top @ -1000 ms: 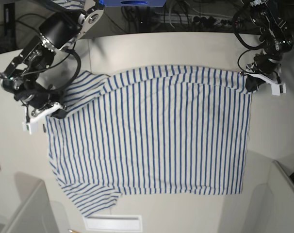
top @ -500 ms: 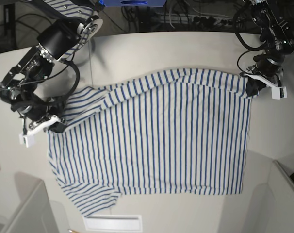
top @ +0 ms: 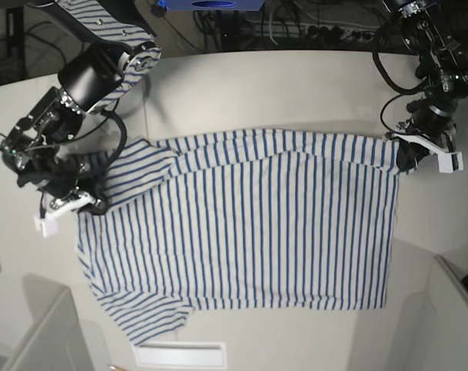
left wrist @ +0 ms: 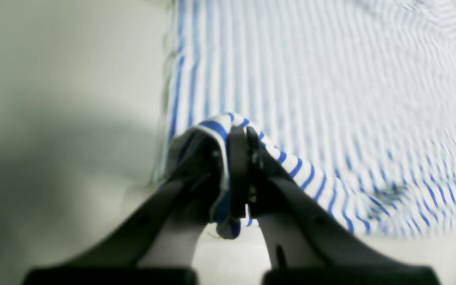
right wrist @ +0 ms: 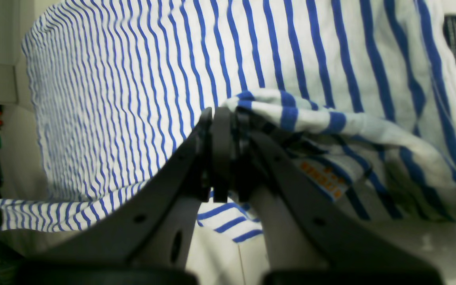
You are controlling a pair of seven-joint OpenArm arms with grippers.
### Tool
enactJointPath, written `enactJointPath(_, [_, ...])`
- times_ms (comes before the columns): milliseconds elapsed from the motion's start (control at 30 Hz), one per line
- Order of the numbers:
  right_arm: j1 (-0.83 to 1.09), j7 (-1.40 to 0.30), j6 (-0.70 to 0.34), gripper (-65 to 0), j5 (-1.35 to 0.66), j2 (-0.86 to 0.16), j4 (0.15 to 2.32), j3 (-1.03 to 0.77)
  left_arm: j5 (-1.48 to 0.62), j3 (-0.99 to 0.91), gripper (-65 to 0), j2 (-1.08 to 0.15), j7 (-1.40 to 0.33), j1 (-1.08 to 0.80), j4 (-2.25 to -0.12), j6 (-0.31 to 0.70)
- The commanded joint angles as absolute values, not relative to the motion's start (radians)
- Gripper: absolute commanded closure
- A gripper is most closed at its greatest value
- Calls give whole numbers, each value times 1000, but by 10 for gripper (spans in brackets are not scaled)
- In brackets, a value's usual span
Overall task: Fold the T-shirt properly
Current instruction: 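Lift the shoulder corners and drag them toward the hem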
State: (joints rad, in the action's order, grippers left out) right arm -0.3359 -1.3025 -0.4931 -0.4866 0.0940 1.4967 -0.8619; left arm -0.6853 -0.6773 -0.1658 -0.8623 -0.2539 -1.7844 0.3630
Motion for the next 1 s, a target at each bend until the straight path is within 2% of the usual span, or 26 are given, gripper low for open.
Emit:
enactJointPath(0, [-369,-1268,-493,0,-509,85,1492,-855,-705,-680,0,-179,-839,-240,-1791,363])
enactJointPath(333, [-409,-1159,-493,0,-510,-8,1297,-862,-705,-680,0,-225,-839,-166,-1673,357])
enactJointPath(733, [-420,-1082,-493,0,-510,-16,1257,-855,-705,-619,0,-232,-839,-119,-1649,355])
enactJointPath(967, [-444,-1067,-493,0,-509,-38,1138,-854,-704,-533,0,-280,-837,-101,-1646,289])
